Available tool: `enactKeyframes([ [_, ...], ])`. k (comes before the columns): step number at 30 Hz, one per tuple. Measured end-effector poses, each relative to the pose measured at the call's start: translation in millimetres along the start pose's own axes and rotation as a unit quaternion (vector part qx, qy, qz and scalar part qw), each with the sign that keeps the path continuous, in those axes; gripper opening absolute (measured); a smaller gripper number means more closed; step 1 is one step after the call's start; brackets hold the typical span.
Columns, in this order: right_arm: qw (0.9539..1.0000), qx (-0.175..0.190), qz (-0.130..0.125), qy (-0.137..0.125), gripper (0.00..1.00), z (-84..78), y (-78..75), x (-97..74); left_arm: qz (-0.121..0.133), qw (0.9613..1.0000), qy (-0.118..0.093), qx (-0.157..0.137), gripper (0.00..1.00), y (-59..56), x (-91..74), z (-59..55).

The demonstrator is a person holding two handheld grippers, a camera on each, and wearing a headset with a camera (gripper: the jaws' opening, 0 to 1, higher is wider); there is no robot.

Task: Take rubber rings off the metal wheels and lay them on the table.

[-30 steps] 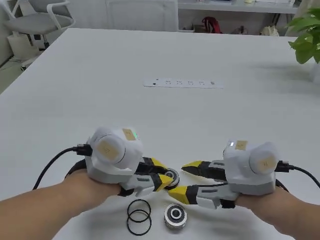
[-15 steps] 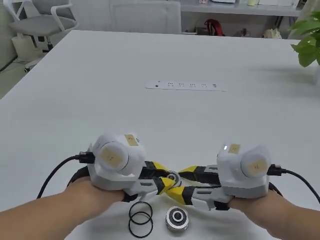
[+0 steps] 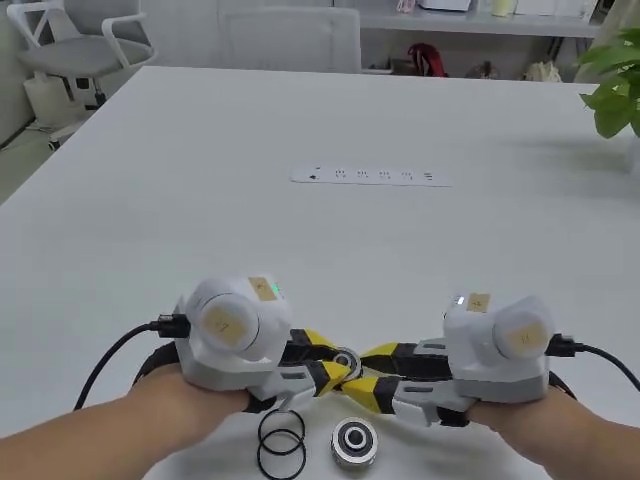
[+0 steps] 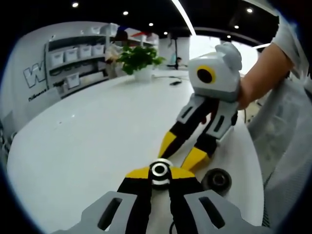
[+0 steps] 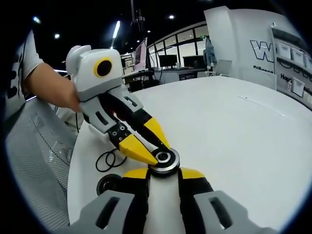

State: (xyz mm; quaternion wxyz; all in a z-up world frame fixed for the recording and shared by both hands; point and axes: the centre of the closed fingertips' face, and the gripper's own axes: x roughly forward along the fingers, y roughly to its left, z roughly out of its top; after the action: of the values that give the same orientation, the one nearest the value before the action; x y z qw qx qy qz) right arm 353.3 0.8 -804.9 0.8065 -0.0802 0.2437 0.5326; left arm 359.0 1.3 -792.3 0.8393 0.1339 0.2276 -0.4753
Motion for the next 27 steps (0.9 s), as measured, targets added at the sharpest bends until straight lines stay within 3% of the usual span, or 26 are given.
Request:
enactKeyframes([
  [17, 0.9999, 0.008, 0.004, 0.006, 0.09, -4.0, -1.0, -4.2, 0.004, 1.0000, 0.000, -0.005, 0.13, 0.3, 0.2, -0.2],
  [22, 0.9995, 0.031, 0.004, 0.005, 0.01, -5.1, -3.4, -6.6, 0.005, 1.0000, 0.000, -0.005, 0.13, 0.5, 0.3, -0.3],
  [27, 0.9983, 0.058, -0.001, 0.005, 0.00, -5.2, -5.9, -6.9, 0.008, 1.0000, 0.002, -0.001, 0.13, 0.7, 0.4, -0.6],
])
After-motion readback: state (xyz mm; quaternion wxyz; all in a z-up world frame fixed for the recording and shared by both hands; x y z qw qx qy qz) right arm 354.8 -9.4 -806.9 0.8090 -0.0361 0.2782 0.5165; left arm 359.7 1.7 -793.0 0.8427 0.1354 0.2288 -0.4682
